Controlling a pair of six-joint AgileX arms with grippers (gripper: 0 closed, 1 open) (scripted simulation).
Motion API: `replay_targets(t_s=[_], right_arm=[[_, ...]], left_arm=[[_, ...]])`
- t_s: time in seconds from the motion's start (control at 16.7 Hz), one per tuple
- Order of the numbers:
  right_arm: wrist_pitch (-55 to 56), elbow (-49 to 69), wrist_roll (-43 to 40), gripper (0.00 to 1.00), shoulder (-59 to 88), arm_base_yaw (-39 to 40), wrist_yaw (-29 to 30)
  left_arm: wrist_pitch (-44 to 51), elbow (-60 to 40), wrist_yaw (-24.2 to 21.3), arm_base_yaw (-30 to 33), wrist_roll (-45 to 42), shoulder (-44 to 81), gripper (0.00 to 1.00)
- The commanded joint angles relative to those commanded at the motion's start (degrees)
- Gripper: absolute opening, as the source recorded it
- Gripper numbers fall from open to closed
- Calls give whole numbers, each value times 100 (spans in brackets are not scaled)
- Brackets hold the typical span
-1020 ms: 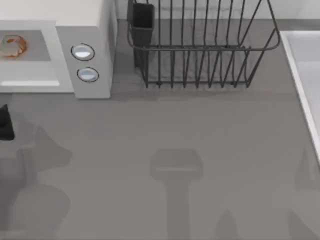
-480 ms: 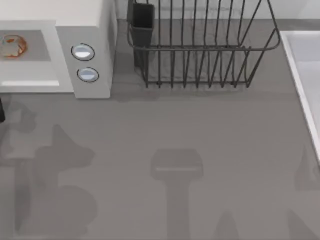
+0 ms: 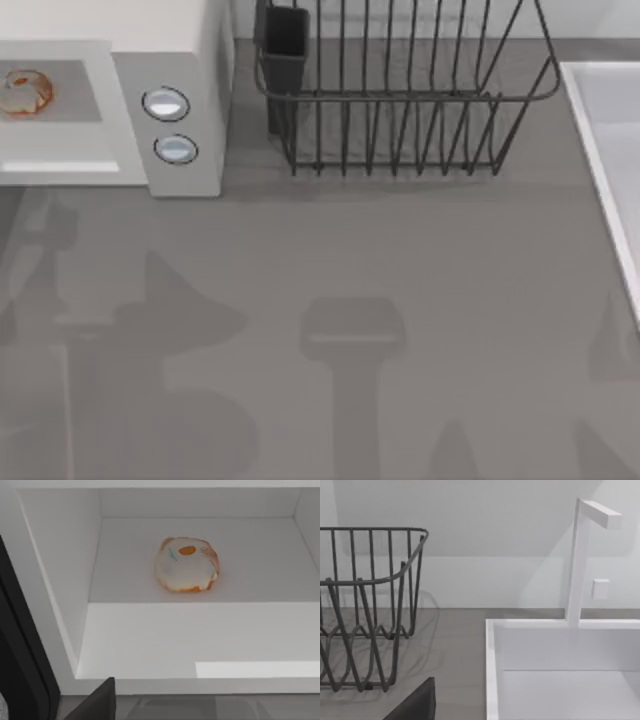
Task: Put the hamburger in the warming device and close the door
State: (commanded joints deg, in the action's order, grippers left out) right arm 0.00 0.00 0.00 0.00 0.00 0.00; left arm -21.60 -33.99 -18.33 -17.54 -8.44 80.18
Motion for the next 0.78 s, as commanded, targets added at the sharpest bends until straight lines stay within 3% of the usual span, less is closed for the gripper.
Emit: replay_targets(t_s=[0.42,0.78], right_arm=[[0,0,0,100,0,0,0],[0,0,0,100,0,0,0]], left_arm=[[91,178,89,103,-3,-358,100],[713,1118,599,572,81,-2504,100]])
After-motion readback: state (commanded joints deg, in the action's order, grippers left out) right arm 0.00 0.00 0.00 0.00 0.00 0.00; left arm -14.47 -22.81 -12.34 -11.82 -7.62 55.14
